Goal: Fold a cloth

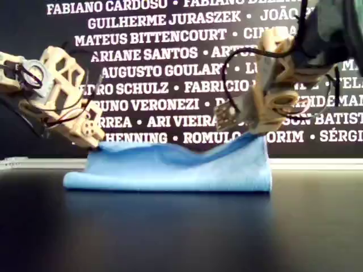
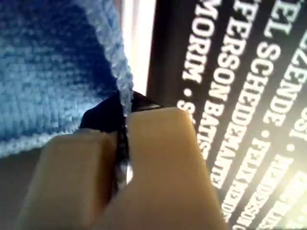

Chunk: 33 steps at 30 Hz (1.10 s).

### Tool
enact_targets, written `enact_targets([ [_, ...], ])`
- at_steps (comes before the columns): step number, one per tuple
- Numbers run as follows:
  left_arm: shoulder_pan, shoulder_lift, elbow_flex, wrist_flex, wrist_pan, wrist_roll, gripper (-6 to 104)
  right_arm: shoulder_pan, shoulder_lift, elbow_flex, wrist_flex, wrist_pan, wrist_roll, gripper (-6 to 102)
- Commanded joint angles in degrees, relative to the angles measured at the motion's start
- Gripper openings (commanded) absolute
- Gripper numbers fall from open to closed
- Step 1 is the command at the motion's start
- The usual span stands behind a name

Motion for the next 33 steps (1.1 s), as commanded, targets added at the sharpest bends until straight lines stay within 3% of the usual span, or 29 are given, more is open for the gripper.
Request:
enact_targets([
  [1, 1.67, 1.49, -6.06, -1.23, -0.18, 0.26, -1, -0.18, 0.62, -7.82, -2.46, -0.79, -0.26, -1],
  [25, 1.76, -11.69, -23.91, -1.41, -0.18, 0.26, 0, 0.44, -11.78, -22.15, -2.46, -0.88, -0.18, 0],
  [29, 1.76, -13.18, -25.93, -1.41, -0.09, 0.26, 7, 0.79, -11.87, -22.15, -2.46, 0.0, -0.18, 15],
  [33, 1.76, -14.15, -27.33, -1.41, -0.18, 0.18, 29, 0.53, -11.78, -22.15, -2.46, 0.18, -0.18, 37],
])
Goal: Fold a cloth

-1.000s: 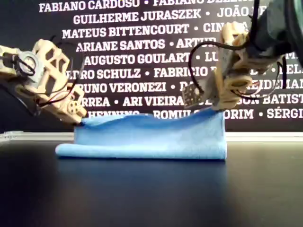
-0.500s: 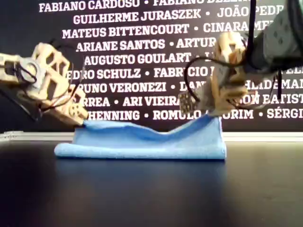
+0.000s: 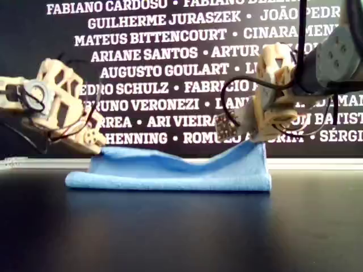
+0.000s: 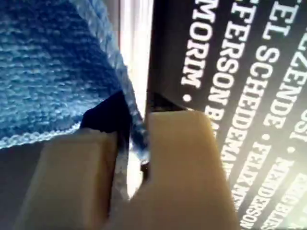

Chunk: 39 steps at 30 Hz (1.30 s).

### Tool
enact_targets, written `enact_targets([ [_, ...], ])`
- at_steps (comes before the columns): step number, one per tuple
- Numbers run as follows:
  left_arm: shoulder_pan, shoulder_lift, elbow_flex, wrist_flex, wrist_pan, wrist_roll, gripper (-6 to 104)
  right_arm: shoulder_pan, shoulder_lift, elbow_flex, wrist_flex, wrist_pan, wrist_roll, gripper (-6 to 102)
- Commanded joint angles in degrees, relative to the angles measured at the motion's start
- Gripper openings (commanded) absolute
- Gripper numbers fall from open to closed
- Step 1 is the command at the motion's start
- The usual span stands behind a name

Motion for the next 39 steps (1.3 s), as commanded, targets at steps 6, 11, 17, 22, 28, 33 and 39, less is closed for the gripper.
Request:
enact_targets([
  [6, 1.49, 2.11, -6.15, -1.32, -0.18, 0.18, 51, -0.18, 2.29, -5.27, -2.46, 0.35, -0.18, 47],
  [11, 1.85, 2.02, -6.06, -3.87, -0.09, 0.26, 54, 0.0, 2.99, -5.36, -2.46, 0.35, -0.18, 48],
  [17, 3.69, -1.49, -6.15, -13.36, -0.09, 0.26, 55, -0.26, 4.13, -5.8, -2.46, 0.35, 0.7, 48],
  [22, 3.96, -1.67, -6.15, -15.29, 0.0, 0.26, 55, -0.44, 2.46, -12.3, -2.46, 0.18, 0.7, 48],
  [28, 3.69, -1.23, -5.45, -14.85, -0.09, -0.62, 55, 0.53, 0.09, -13.62, -2.46, -0.53, 0.7, 48],
  [33, 3.78, -1.05, -6.06, -14.77, -0.18, -0.79, 55, 0.44, 0.26, -12.48, -2.46, -0.62, 0.09, 48],
  [39, 3.6, -0.79, -6.15, -11.87, -0.26, -0.88, 54, 0.53, -4.83, -13.1, -2.29, 0.18, 0.44, 47],
])
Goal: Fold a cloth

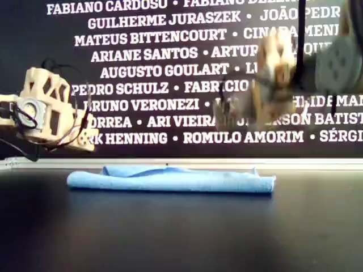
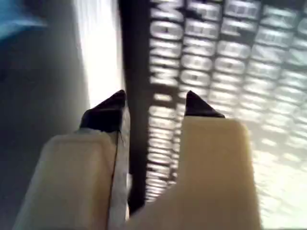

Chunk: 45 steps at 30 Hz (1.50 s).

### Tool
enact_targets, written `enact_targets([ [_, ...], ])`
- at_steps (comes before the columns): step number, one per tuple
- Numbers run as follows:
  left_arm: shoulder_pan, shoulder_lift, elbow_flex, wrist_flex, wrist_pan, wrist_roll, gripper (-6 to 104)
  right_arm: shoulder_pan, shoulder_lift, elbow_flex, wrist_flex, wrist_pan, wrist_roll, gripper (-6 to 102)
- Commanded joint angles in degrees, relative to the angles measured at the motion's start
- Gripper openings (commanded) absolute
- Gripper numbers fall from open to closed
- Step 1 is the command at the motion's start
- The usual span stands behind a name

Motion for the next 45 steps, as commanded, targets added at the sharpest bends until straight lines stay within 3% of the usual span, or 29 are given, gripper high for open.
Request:
enact_targets([
  [1, 1.14, 4.66, -3.87, 4.39, 0.09, -0.35, 54, 0.0, 2.02, -3.87, -1.23, 0.26, 0.62, 47],
  [5, 1.32, 13.45, -3.78, 27.16, 0.09, -0.97, 54, -0.18, 5.01, -3.87, 2.81, 0.44, 0.7, 47],
  [7, 1.05, 19.95, -3.87, 41.84, 0.18, -3.43, 54, 0.26, 9.05, -3.96, 8.35, 0.53, 0.79, 47],
  [10, 0.53, 31.2, -4.83, 61.44, 0.18, -10.37, 54, 1.67, 18.81, -3.96, 20.21, 0.53, 1.93, 47],
  [13, 0.44, 42.54, -4.48, 78.13, 0.88, -18.63, 54, 2.46, 29.18, -3.87, 35.33, 0.53, 6.33, 47],
  [14, 0.44, 46.76, -4.13, 80.95, 0.26, -20.04, 54, 2.9, 32.7, -3.87, 40.96, 0.53, 8.17, 47],
  [17, 1.14, 60.64, 1.67, 78.13, 0.18, -21.62, 54, 3.78, 42.01, -3.87, 58.27, 0.53, 13.01, 47],
  [20, 0.44, 75.32, 16.44, 77.26, 0.18, -22.24, 54, 3.25, 49.22, -2.81, 66.97, 0.53, 15.03, 47],
  [29, 1.14, 127.0, 78.05, 75.67, 0.35, -22.32, 54, 2.9, 83.85, 12.39, 66.01, 0.53, 15.03, 47],
  [38, 1.14, 145.9, 91.93, 70.75, 0.26, -21.45, 54, 2.46, 128.41, 72.95, 59.77, 0.79, 15.12, 47],
  [40, 1.05, 145.81, 93.69, 70.58, 0.26, -21.36, 54, 2.2, 137.11, 84.9, 55.02, 2.55, 14.33, 47],
  [45, 1.14, 145.63, 103.89, 65.57, 0.18, -21.18, 54, 0.7, 150.47, 114.61, 40.96, 10.46, 13.8, 47],
])
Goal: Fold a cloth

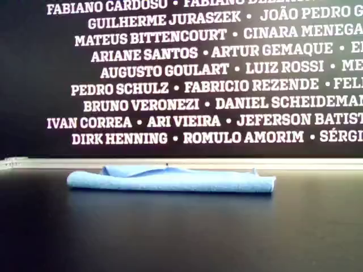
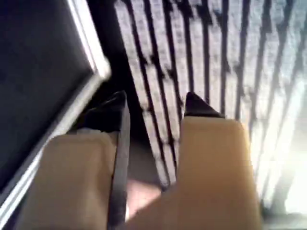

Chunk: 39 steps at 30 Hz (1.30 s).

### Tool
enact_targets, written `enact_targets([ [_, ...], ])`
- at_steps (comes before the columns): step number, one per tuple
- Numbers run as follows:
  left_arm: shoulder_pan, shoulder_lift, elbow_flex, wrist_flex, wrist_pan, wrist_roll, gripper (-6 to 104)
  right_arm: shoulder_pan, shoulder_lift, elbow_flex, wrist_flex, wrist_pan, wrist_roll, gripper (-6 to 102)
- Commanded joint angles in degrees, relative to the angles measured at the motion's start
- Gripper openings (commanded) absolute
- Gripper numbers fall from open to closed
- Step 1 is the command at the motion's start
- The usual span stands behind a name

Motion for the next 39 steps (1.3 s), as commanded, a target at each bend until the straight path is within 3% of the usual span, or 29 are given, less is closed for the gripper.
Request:
enact_targets([
  [1, 1.05, 0.09, 7.73, -8.0, -0.18, 0.53, 54, -0.79, 5.62, 20.74, -11.25, 4.22, -0.35, 47],
  [5, 1.05, 1.41, 23.99, -27.86, -0.26, 1.05, 54, -0.88, 6.86, 36.65, -24.17, 5.98, -2.29, 47],
  [11, 1.05, 1.23, 39.55, -51.94, -0.18, 7.91, 53, -1.23, 6.24, 44.65, -38.14, 6.06, -4.48, 47],
  [15, 1.05, 0.18, 45.0, -55.46, -0.18, 12.04, 53, -2.11, 5.1, 49.22, -43.24, 5.98, -4.48, 47],
  [20, 1.05, 0.09, 49.31, -55.81, -0.18, 14.5, 54, -2.29, 5.19, 59.68, -49.75, 5.89, -4.48, 47],
  [23, 1.05, 0.09, 51.42, -56.95, -0.18, 14.68, 54, -2.29, 5.19, 66.18, -55.55, 5.27, -4.48, 47],
  [29, 1.05, 0.09, 60.29, -70.14, -0.18, 14.59, 54, -2.11, 6.77, 73.48, -60.64, 6.06, -4.39, 48],
  [35, 0.18, 0.18, 63.19, -71.72, 0.97, 13.71, 54, -1.58, 5.19, 74.53, -60.64, 5.1, -4.66, 48],
  [39, 0.18, 0.0, 62.31, -72.6, 1.05, 14.41, 54, -1.05, 4.92, 71.02, -61.52, 4.83, -5.62, 49],
])
